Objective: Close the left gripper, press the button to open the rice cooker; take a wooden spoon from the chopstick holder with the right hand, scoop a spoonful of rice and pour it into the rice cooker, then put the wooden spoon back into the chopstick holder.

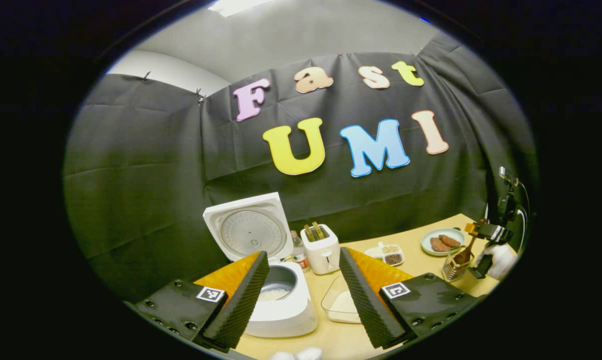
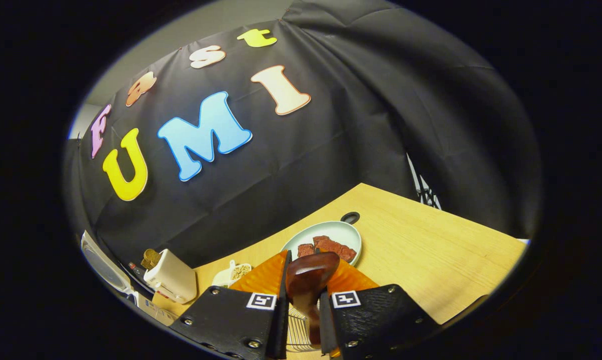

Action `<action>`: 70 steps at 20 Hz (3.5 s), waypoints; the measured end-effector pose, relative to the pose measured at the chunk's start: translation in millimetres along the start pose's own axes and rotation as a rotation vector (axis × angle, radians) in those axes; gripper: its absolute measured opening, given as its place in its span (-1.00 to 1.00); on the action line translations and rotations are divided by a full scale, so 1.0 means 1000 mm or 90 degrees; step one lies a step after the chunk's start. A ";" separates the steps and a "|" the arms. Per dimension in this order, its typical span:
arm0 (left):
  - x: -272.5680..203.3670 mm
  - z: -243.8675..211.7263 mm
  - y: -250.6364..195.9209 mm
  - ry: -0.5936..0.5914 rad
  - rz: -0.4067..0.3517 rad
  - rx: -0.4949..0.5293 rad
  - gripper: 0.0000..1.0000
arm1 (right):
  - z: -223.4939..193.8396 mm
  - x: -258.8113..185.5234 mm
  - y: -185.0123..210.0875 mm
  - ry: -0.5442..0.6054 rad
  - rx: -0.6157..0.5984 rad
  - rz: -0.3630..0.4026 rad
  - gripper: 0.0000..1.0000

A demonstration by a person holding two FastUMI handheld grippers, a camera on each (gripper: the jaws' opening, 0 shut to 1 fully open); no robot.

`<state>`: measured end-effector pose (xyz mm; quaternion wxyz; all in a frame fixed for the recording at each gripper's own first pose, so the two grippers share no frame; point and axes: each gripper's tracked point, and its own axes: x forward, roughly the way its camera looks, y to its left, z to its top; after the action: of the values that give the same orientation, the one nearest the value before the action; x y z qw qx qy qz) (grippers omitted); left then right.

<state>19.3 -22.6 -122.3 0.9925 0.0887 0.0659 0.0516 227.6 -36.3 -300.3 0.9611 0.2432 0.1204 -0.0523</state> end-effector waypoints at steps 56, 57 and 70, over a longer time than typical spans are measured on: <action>0.345 0.022 0.202 0.336 0.052 -0.147 1.00 | 0.074 -0.280 0.137 -0.063 -0.332 0.111 0.94; 0.351 0.024 0.204 0.318 0.042 -0.139 1.00 | 0.074 -0.280 0.137 -0.062 -0.329 0.114 0.94; 0.238 -0.011 0.173 0.392 -0.006 -0.142 1.00 | 0.062 -0.282 0.137 -0.026 -0.280 0.160 0.94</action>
<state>237.0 176.2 -130.2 0.9298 -0.0405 0.3574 0.0781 -10.4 66.0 -112.0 0.9920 0.0406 0.0784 0.0903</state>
